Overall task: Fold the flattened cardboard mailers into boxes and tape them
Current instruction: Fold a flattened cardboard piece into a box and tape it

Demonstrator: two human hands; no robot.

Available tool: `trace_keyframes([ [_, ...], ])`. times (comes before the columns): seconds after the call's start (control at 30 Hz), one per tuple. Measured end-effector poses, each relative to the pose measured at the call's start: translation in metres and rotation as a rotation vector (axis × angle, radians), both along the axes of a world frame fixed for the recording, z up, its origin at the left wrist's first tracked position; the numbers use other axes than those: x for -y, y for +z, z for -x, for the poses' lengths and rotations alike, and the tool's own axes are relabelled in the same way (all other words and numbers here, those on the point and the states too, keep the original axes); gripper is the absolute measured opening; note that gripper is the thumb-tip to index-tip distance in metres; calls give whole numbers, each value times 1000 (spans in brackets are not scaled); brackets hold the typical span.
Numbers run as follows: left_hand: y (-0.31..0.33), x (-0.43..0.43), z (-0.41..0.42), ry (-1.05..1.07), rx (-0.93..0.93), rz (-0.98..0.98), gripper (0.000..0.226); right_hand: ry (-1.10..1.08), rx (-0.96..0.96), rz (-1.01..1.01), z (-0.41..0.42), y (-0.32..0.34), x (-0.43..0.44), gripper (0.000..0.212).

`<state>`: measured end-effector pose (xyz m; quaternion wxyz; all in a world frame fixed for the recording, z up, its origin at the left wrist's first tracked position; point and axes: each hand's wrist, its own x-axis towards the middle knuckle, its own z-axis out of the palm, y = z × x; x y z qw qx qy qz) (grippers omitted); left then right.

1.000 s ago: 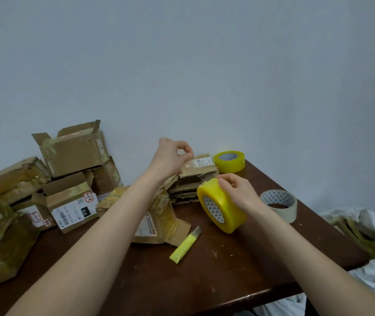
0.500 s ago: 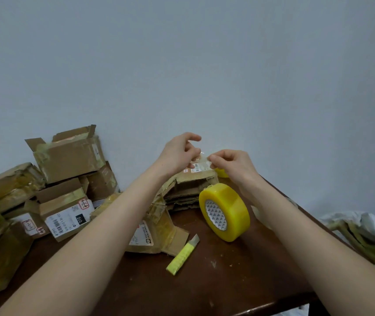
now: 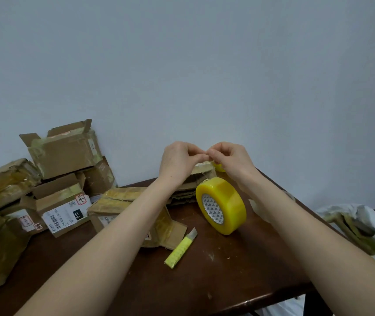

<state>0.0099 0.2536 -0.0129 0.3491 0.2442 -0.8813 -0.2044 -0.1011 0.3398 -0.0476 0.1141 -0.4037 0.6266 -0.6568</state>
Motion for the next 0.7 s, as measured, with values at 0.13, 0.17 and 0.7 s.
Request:
trace_keyframes([
  [0.13,-4,4,4,43,-5,-104,13,-279,-137,-143,15,-7,-13,39],
  [0.17,-6,4,5,39,-7,-126,14,-269,-140,-234,16,-12,-17,49],
  [0.7,-24,2,-12,80,-224,-297,12,57,191,-242,-5,-50,-43,44],
])
